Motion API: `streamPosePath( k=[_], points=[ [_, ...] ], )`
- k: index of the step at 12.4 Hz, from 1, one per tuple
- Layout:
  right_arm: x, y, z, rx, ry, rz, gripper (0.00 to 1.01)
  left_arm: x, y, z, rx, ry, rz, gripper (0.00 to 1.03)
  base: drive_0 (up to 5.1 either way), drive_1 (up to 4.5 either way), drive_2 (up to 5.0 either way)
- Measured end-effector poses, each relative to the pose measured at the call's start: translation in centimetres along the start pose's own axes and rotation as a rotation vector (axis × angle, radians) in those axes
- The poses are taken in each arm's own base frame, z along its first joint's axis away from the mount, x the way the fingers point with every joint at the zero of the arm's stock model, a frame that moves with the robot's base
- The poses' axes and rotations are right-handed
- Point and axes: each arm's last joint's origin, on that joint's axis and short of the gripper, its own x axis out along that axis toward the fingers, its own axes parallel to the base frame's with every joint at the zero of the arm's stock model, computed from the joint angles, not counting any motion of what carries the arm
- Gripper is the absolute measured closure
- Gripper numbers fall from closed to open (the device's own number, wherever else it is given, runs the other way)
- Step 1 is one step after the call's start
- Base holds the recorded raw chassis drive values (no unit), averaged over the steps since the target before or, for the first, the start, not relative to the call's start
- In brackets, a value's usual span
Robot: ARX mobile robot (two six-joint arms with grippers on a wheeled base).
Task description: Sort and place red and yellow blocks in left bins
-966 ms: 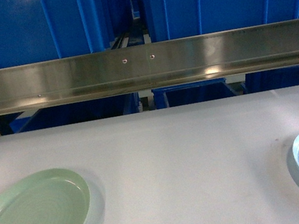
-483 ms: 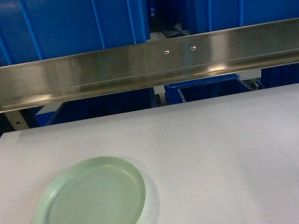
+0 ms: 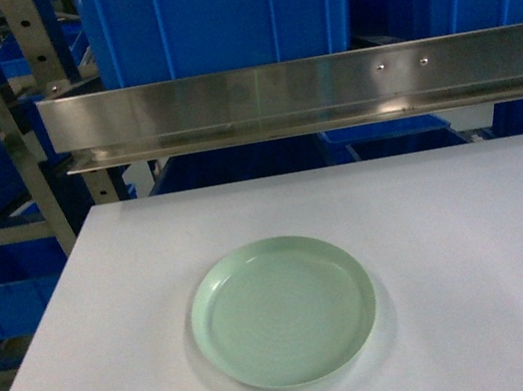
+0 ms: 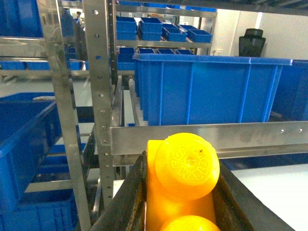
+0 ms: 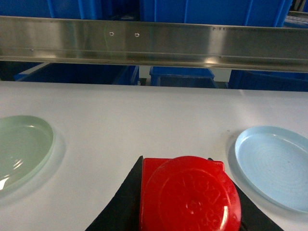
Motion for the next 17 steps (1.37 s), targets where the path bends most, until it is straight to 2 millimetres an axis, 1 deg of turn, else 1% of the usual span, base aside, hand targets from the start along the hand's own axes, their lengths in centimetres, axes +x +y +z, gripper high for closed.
streamPosePath(
  k=[17],
  points=[
    [0.0,0.0,-0.01,0.0,0.0,0.0,0.74,-0.01,0.01,0.01,0.0,0.0,0.0,0.76,-5.0,2.41,2.4]
  ],
)
